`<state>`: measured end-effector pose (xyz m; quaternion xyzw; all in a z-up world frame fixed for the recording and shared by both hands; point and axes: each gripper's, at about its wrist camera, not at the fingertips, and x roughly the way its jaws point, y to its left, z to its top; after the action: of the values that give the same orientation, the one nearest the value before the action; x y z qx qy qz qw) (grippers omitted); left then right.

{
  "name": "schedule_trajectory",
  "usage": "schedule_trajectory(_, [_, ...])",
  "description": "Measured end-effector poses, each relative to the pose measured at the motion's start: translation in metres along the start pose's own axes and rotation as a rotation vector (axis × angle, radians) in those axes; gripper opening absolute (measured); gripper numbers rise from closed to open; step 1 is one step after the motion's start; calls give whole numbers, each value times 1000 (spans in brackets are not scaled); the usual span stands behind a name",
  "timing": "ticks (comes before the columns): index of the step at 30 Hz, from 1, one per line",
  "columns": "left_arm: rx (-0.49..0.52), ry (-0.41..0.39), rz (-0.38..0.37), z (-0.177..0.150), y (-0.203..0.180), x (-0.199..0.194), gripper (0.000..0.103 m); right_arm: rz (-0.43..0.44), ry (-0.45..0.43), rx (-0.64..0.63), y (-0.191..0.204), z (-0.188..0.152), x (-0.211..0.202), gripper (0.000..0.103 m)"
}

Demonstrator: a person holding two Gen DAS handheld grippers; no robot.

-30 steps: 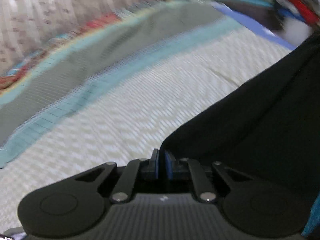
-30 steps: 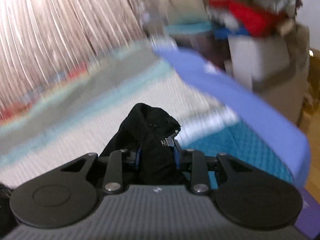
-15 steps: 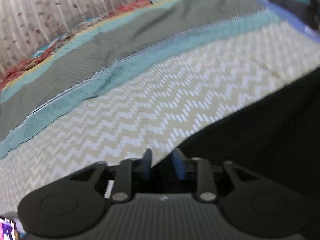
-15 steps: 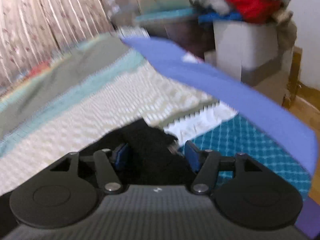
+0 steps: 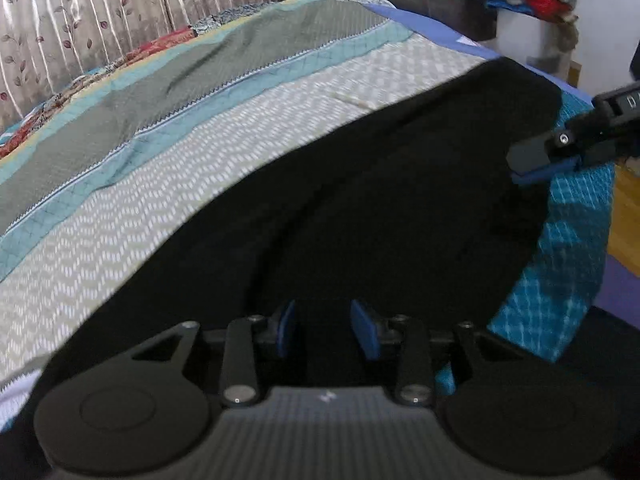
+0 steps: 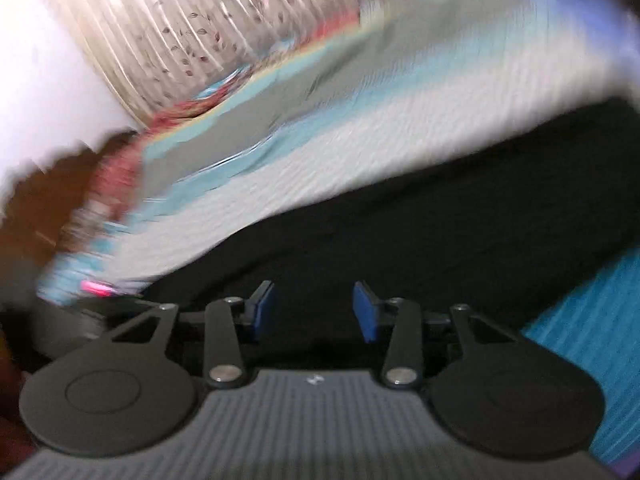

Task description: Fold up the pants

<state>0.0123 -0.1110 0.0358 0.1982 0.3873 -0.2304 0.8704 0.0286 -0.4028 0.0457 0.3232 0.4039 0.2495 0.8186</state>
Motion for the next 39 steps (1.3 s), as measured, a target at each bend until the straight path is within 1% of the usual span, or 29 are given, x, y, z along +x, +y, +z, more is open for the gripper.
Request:
schedule_trajectory(2, [-22,14,3,-6,2,4,35,46,32,141,-16,-10,7,46])
schedule_trajectory(3, [-38,23,4,-9,4,4,35,51,46,196,-22,-14,11,46])
schedule_trajectory(5, [-59,30,13,-12,8,5,37,50,69,281,-32,-15,20,46])
schedule_trajectory(6, [-64,29,21,-14,8,0,39,63,66,311,-36,-15,24,46])
schedule_trajectory(9, [-77,25,38,-16,14,-4,41,69,51,336,-30,-12,36,46])
schedule_trajectory(11, [-91,25,43,-18,16,-6,41,66,47,325,-18,-9,42,45])
schedule_trajectory(12, [-98,26,46,-19,16,-7,41,59,47,320,-14,-8,46,43])
schedule_trajectory(14, [-106,27,51,-19,16,-10,42,37,50,325,-10,-5,52,28])
schedule_trajectory(15, [-109,23,51,-18,13,-14,42,30,47,321,-9,-4,52,5])
schedule_trajectory(16, [-111,17,51,-18,13,-17,42,23,38,316,-7,-3,47,6])
schedule_trajectory(18, [-124,-2,42,-15,17,-27,42,60,19,302,2,-2,33,6])
schedule_trajectory(20, [-155,-31,14,-13,21,-40,44,84,-2,269,11,-1,15,6])
schedule_trajectory(21, [-173,-48,-6,-13,22,-47,47,96,-18,256,16,-1,3,6])
schedule_trajectory(22, [-191,-65,-26,-13,24,-53,49,109,-28,254,13,-3,-8,6])
schedule_trajectory(23, [-206,-77,-42,-12,25,-56,49,110,-32,256,11,-5,-13,6])
schedule_trajectory(25, [-232,-76,-69,-12,27,-55,50,53,-14,258,5,-13,-11,6])
schedule_trajectory(26, [-239,-60,-71,-11,27,-50,50,11,9,272,-3,-19,-5,6])
schedule_trajectory(28, [-236,3,-64,-12,27,-30,49,-70,57,335,-24,-32,12,6])
schedule_trajectory(29, [-225,40,-54,-14,26,-18,49,-69,56,362,-31,-37,19,6])
schedule_trajectory(30, [-212,87,-29,-19,24,-6,49,-45,44,390,-35,-39,19,4])
schedule_trajectory(31, [-202,133,-1,-24,23,6,50,-37,45,397,-35,-37,18,5])
schedule_trajectory(32, [-200,137,4,-27,23,9,50,-28,38,377,-33,-34,13,7])
schedule_trajectory(33, [-201,123,-1,-28,24,4,49,-41,17,325,-28,-30,5,11])
schedule_trajectory(35, [-208,105,-14,-25,27,-7,49,-81,-27,236,-23,-22,-20,12])
schedule_trajectory(37, [-221,60,-18,-21,32,-20,50,-86,-85,221,-25,-15,-39,12])
schedule_trajectory(39, [-240,27,-22,-15,38,-25,50,-83,-142,218,-25,-5,-49,12])
